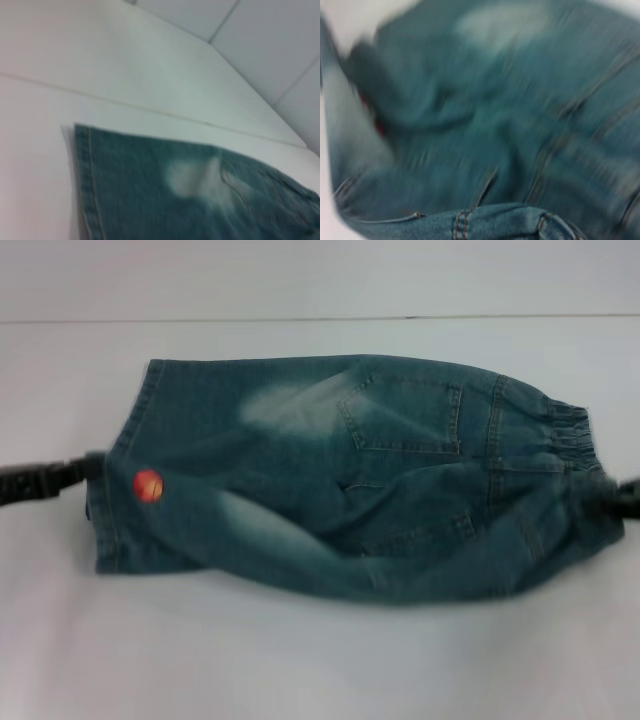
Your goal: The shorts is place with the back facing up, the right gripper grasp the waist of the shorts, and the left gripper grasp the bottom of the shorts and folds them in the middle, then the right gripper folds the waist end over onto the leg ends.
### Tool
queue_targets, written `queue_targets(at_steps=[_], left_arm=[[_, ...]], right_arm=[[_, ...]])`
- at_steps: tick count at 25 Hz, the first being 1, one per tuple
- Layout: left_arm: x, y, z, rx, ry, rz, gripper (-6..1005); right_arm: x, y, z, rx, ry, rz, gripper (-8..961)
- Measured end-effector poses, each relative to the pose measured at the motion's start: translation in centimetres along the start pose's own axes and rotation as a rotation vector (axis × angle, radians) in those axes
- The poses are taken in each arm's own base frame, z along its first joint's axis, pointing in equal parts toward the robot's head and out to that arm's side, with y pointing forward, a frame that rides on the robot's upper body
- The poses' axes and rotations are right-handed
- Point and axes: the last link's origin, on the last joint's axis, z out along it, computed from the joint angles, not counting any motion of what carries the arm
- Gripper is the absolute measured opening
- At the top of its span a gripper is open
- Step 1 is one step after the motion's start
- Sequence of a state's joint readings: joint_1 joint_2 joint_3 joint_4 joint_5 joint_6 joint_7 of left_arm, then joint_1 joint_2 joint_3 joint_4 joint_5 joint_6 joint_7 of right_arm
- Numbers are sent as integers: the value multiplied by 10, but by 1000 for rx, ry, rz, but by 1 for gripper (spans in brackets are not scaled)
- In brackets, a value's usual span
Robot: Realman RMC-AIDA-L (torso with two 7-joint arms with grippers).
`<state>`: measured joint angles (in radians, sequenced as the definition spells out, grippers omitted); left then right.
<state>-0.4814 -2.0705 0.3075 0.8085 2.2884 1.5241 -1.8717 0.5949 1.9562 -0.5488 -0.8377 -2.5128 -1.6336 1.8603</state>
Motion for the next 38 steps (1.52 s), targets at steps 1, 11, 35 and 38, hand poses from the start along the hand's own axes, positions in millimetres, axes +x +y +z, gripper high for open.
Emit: queue_targets(at_steps=[1,11,35,38], left_arm=[[4,-1,3,10,13,-1,42],[32,-10,40,101,92,-13,39],[93,-4,104,341,141,160,75],[100,-4,107,363,153,173,92]], right_arm=[[-1,-3,0,4,-41,15,68],[-16,-16,17,20,-368,196,86],[1,-38,57,325,-675,276,130],[-3,-38,59,336,-687,260,136]])
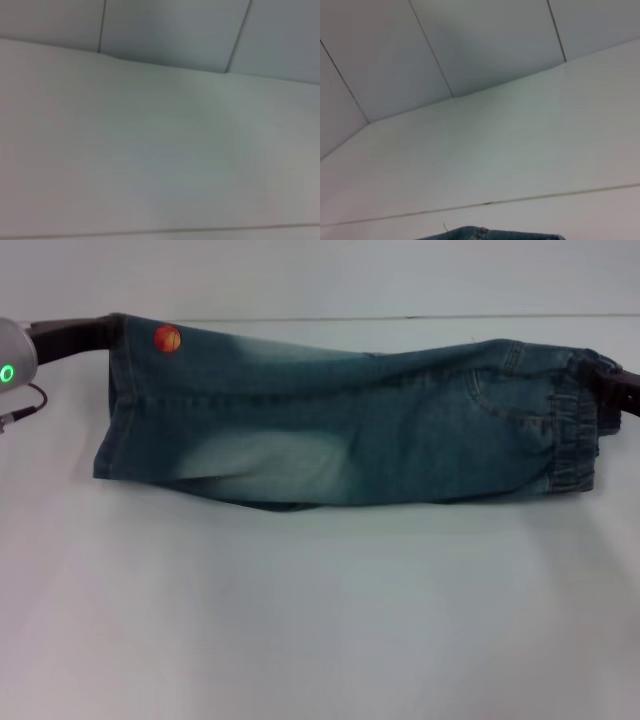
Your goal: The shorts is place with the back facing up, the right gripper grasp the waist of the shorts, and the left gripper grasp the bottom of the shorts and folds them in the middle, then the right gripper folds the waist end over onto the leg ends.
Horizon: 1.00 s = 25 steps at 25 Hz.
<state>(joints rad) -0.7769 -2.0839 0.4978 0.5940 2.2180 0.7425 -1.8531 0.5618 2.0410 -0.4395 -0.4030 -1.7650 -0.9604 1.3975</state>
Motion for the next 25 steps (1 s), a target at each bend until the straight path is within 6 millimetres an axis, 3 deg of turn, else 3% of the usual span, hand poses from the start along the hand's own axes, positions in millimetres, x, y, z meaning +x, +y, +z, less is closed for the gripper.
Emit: queue_targets(at_steps=[6,14,25], left_arm=[[6,3,5,17,11,35,126],[-4,5,10,59,12,11,171],[-12,-1,-1,30,33,-53,575]], right_arm=[[-5,3,4,-1,-20,-22,147],[-6,6,11,4,-4,-34,181],[4,0,4,8,48,10,426]])
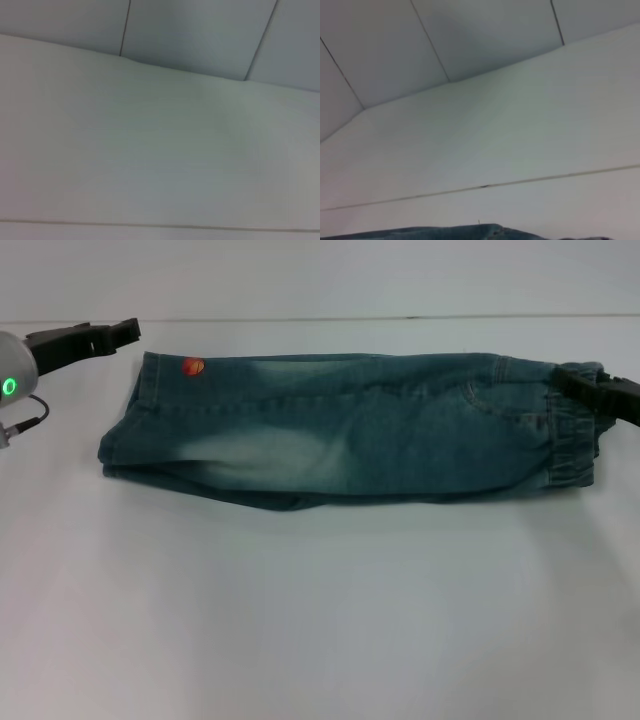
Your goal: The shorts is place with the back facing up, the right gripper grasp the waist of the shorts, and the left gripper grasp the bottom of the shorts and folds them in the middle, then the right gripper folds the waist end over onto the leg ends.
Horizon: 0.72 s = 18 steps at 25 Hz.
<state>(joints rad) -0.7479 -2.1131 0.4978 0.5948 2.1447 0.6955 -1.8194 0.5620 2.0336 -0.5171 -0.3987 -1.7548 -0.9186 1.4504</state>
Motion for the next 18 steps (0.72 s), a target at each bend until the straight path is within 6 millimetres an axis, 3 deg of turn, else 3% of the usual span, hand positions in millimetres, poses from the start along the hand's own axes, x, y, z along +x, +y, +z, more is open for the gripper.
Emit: queue_targets(at_steps=[6,13,18], left_arm=[[-6,5,-17,-125,17,-3,779],[-29,21,-46,-359,56,29,928],[-48,38,-61,-499,50,63,945]], right_arm=[[-13,-6,-9,-35,24,29,650],[-64,-13,-33,-126,135,75,961],[-100,-6,-43,-153,295,84,961]])
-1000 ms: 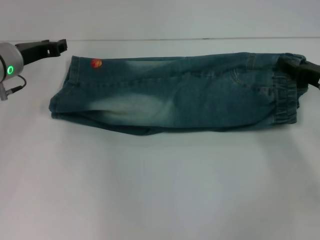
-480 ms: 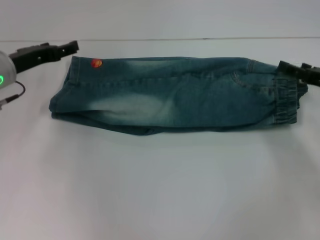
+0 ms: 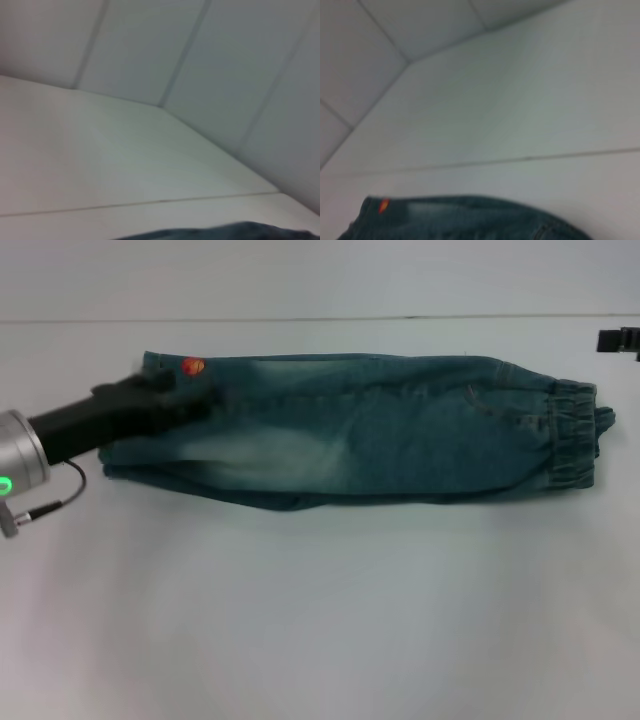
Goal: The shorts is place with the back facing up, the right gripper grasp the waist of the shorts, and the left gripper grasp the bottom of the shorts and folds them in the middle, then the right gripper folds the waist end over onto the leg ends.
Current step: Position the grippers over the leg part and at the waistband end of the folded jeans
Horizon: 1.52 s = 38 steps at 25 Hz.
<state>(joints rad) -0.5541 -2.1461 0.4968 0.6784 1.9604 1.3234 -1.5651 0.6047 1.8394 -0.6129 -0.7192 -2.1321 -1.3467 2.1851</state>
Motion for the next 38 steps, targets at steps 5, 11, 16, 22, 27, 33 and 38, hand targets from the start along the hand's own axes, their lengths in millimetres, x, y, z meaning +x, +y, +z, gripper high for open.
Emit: queue_targets(at_steps=[5,11,16,22,27,33,38], left_arm=[[-6,17,-1,-104,1,33,944],[-13,44,-5,-284,-6,123,944],[-22,55,0,-350,-69,154,945],[-30,59,3,-369,-105,144,945],[-31,59,4,-370,-107,136,942],[-32,60,4,-373,-108,129,940],[-33,60,6,-369,-110,122,939]], right_arm=[[-14,18,0,45,202,-65,962],[-11,20,18,156,347,-103,962],[-5,18,32,204,373,-123,961],[-2,12,40,241,349,-124,960],[6,4,48,279,347,-118,959],[10,6,61,282,323,-131,947],[10,15,71,250,317,-141,927]])
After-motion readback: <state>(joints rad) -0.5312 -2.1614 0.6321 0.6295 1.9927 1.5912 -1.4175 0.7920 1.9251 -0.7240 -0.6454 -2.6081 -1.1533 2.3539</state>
